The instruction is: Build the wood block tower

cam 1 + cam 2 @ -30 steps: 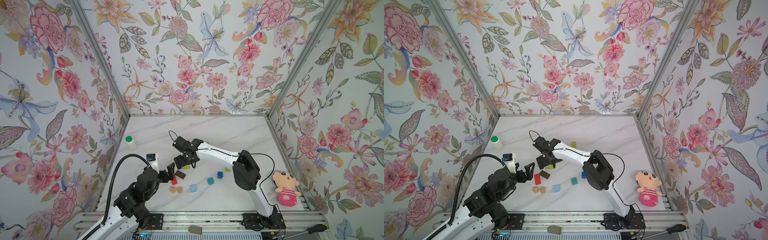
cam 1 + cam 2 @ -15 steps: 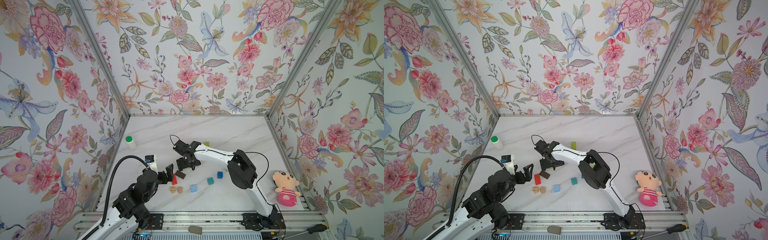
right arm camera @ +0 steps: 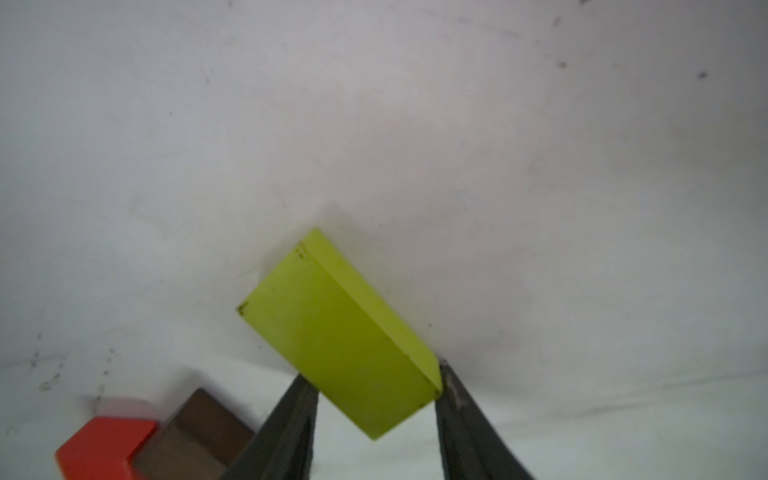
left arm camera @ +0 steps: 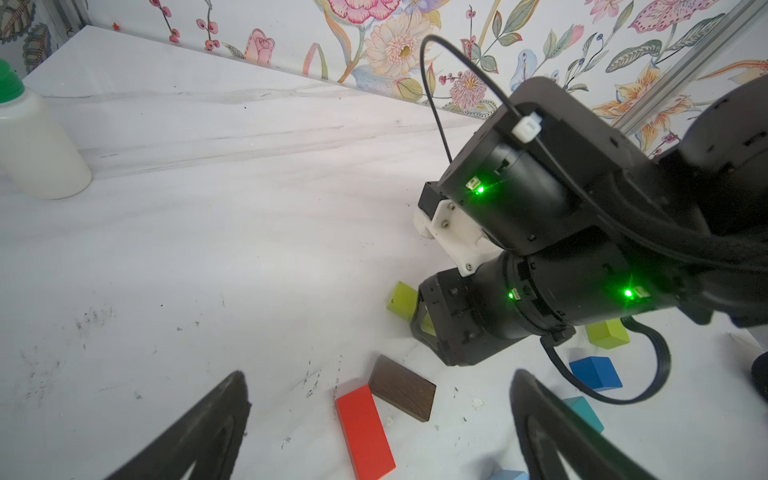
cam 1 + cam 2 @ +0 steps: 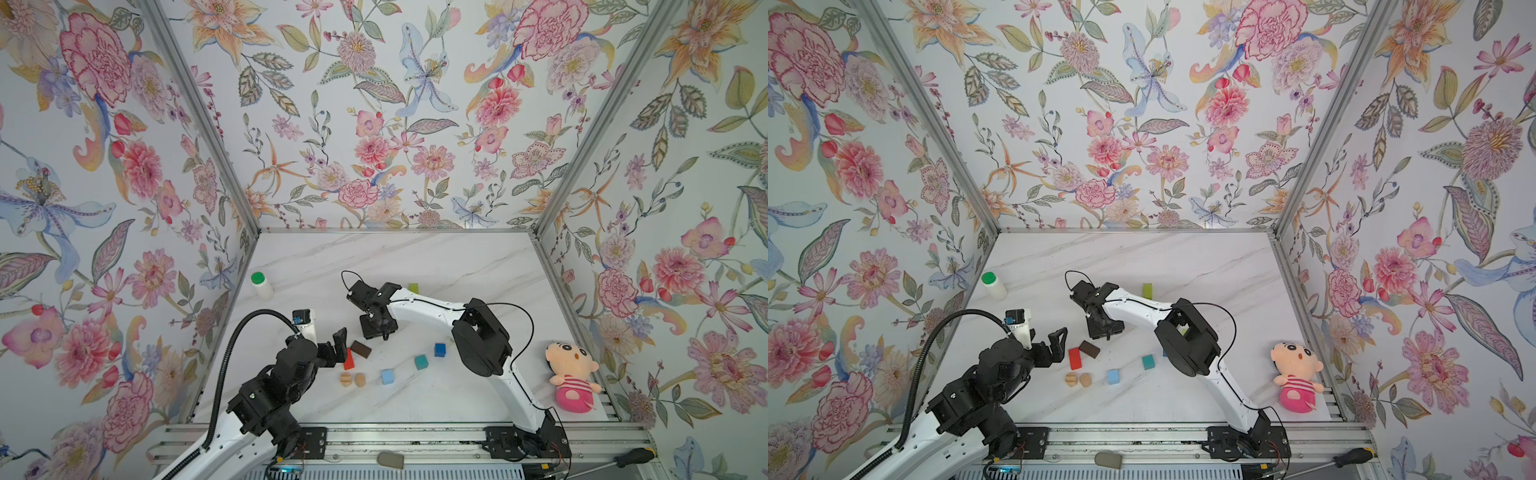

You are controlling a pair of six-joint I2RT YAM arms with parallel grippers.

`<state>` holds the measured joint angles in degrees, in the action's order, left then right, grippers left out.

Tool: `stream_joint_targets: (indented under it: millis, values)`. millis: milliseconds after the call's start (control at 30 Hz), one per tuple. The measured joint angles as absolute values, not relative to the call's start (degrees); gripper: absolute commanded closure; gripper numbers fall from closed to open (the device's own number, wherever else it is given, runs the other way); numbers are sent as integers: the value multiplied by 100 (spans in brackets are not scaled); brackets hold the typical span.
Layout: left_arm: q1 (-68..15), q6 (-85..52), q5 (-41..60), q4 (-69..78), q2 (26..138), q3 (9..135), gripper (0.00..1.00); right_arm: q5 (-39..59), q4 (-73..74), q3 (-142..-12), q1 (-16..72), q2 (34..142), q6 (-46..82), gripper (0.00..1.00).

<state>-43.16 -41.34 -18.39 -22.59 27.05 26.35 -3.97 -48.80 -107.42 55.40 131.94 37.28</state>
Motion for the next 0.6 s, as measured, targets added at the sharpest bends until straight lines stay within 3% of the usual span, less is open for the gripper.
stream_joint_targets:
  millis: [100, 400, 600]
  values:
    - [-4316, -4012, -1841, -2093, 2895, 2635, 1, -410, -4860, -10645, 5395, 13139, 3763, 50]
    - [-4316, -3616, -1820, -1450, 3701, 2661, 1, -296, -4884, -10565, 4952, 13069, 3334, 26]
    - [-4316, -3422, -1822, -1199, 3903, 2727, 1, -58, -5109, -10927, 4908, 13102, 2639, 20]
